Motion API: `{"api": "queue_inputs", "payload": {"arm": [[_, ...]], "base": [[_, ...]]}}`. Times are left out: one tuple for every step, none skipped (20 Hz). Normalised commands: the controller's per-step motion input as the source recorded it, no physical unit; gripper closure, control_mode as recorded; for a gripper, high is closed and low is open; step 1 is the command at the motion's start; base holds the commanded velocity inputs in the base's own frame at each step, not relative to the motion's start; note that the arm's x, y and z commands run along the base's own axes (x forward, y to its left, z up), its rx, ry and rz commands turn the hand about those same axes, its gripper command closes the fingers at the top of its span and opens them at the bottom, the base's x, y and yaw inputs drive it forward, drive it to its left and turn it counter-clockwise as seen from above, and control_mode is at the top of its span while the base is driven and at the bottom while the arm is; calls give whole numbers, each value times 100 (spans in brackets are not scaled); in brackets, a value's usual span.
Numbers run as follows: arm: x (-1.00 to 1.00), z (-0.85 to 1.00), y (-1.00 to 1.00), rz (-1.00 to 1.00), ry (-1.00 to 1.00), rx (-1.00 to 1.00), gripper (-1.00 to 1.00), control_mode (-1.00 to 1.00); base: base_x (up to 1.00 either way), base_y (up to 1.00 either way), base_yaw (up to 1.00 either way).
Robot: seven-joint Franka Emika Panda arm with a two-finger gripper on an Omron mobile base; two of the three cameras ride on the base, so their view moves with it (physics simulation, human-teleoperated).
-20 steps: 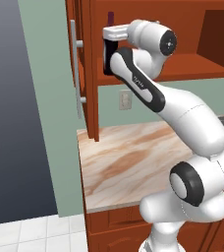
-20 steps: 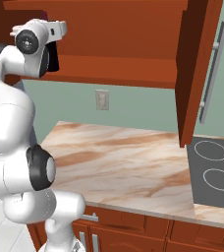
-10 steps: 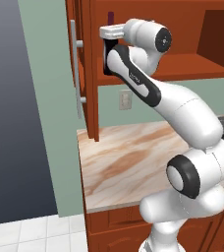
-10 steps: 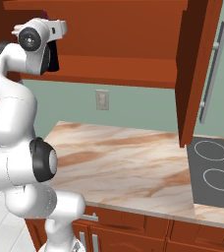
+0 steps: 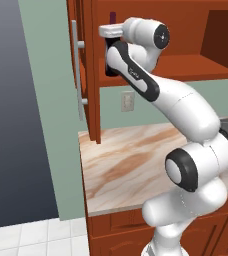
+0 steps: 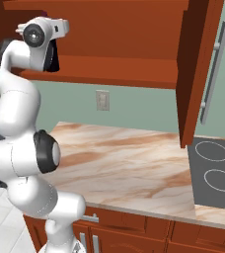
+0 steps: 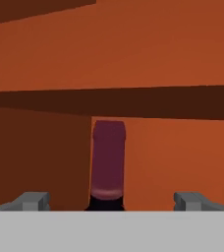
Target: Get the candle and the wine from the cabinet and move them to the dining counter.
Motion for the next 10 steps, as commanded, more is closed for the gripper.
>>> {"api": "queue_inputs", "payload": {"arm": [[21, 0, 4, 0, 3, 0, -100, -100], [24, 0, 9, 0, 3, 0, -100, -100], [24, 0, 10, 0, 4, 0, -100, -100], [20, 0, 7, 0, 3, 0, -100, -100], [21, 0, 6, 0, 3, 0, -100, -100], [22, 0, 9, 0, 3, 0, -100, -100], [24, 0, 10, 0, 3, 0, -100, -100], [21, 0, 9, 0, 4, 0, -100, -100], [19, 0, 8, 0, 3, 0, -100, -100], [20, 0, 9, 0, 3, 0, -100, -100]], "base": [[0, 0, 0], [0, 0, 0], [0, 0, 0], [0, 0, 0], [0, 0, 0], [0, 0, 0], [0, 0, 0], [0, 0, 0], [0, 0, 0], [0, 0, 0]]}}
